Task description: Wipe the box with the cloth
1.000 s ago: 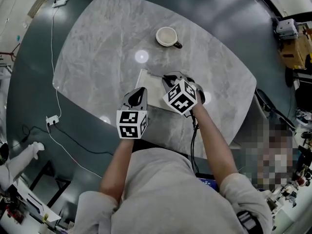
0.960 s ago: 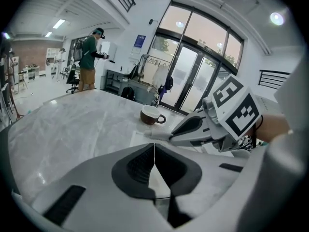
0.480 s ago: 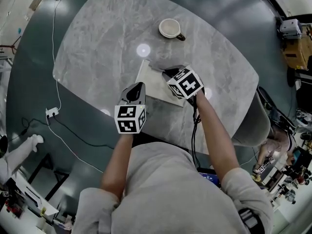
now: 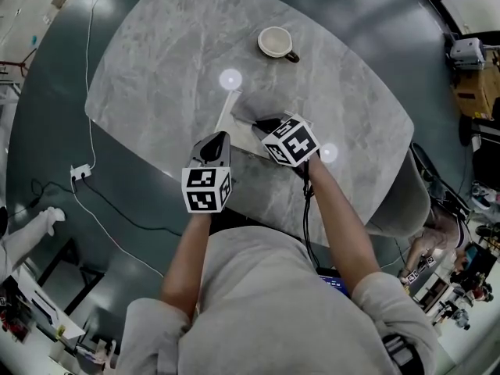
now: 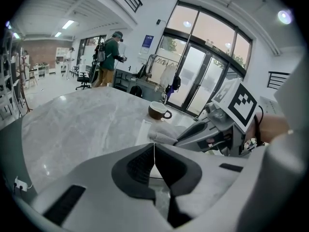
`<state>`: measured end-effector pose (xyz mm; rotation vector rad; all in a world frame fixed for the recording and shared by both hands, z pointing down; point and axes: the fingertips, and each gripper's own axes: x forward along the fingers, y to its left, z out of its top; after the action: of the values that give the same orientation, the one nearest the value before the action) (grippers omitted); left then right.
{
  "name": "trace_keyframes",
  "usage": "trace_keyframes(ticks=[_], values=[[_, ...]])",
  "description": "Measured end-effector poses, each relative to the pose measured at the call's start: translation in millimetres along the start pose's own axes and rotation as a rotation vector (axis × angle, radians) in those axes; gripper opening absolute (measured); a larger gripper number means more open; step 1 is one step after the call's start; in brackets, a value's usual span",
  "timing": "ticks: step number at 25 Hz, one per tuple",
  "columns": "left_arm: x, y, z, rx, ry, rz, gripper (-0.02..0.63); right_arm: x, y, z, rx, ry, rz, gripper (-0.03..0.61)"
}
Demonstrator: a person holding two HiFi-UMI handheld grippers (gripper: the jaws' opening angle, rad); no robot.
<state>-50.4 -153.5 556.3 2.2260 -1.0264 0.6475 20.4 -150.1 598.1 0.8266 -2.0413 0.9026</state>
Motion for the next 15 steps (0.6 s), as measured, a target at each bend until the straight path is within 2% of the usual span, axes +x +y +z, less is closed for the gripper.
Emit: trace_keyframes(ticks=[9,15], values=[[-8.9,-2.2,-11.7,-0.015,-0.005,0.020,0.026,-0.3,23.2,-15.0,0.007,0.003,0.053,0.034],[-17.8,-4.1,-19.2,-0.026,-0.009,0.031,0.026,0.7,39.5,-22.7,-0.023,0.015,0.055,0.035]])
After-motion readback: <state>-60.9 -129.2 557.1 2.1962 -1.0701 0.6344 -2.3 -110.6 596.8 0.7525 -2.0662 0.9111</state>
